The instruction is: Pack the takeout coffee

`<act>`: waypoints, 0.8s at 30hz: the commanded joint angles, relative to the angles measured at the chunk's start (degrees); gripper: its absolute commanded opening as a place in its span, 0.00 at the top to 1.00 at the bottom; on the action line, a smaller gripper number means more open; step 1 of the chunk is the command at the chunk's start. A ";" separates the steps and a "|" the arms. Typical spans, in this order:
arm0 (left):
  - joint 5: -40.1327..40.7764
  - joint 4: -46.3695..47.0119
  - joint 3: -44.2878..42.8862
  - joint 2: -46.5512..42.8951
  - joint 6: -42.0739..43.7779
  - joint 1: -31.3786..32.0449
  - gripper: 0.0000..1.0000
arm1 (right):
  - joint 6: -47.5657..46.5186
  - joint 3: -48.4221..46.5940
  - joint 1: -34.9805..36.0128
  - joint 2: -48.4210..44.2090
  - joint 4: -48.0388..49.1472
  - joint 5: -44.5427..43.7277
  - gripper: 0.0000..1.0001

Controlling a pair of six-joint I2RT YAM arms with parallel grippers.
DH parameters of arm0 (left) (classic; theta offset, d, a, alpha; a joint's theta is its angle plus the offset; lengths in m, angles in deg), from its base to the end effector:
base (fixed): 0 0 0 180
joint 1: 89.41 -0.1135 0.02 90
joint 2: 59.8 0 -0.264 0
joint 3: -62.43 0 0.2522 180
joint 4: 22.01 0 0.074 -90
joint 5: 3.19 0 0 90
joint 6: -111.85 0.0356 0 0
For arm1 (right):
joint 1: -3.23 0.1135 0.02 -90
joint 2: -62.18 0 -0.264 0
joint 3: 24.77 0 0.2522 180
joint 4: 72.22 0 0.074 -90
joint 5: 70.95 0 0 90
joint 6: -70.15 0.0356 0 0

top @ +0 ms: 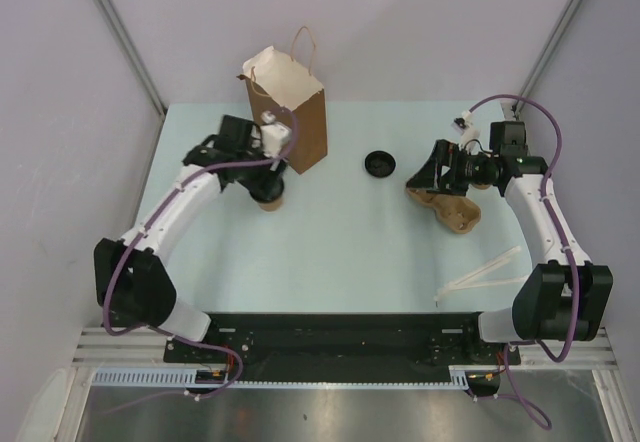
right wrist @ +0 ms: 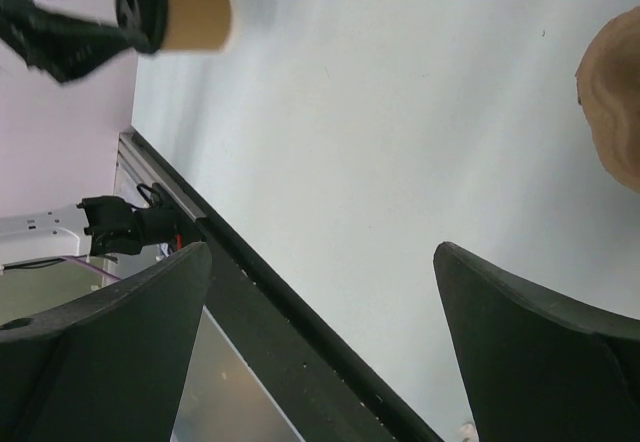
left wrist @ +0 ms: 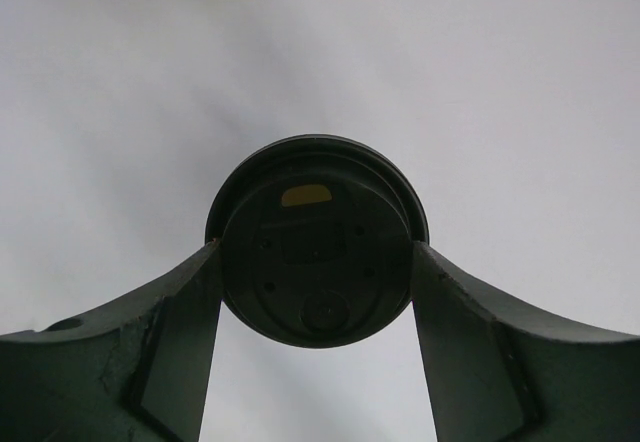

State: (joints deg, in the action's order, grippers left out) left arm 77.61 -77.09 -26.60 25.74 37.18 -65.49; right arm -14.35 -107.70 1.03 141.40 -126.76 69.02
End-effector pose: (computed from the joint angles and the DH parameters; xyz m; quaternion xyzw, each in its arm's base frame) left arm 0.2893 -0.1345 0.3065 0.3410 0.8778 -0.1001 0.3213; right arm 0.2843 0.0164 0.3140 -0.0839 0.8616 0.4065 0.2923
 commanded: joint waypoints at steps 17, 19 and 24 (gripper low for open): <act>-0.92 9.49 -2.35 9.38 8.14 -36.05 0.41 | 1.97 -1.50 3.51 1.11 4.30 -1.37 0.00; -0.83 10.20 -1.64 9.82 7.87 -36.05 0.40 | 1.89 -1.50 3.60 1.11 4.30 -1.28 0.00; -0.65 10.99 -0.50 10.88 7.52 -36.14 0.36 | 1.71 -1.59 3.52 1.11 4.21 -1.72 0.00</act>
State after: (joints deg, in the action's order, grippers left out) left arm 77.92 -68.96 -28.08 35.88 44.37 -101.22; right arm -12.78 -107.70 4.53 142.32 -123.94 67.87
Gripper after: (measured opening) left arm 0.732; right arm 0.994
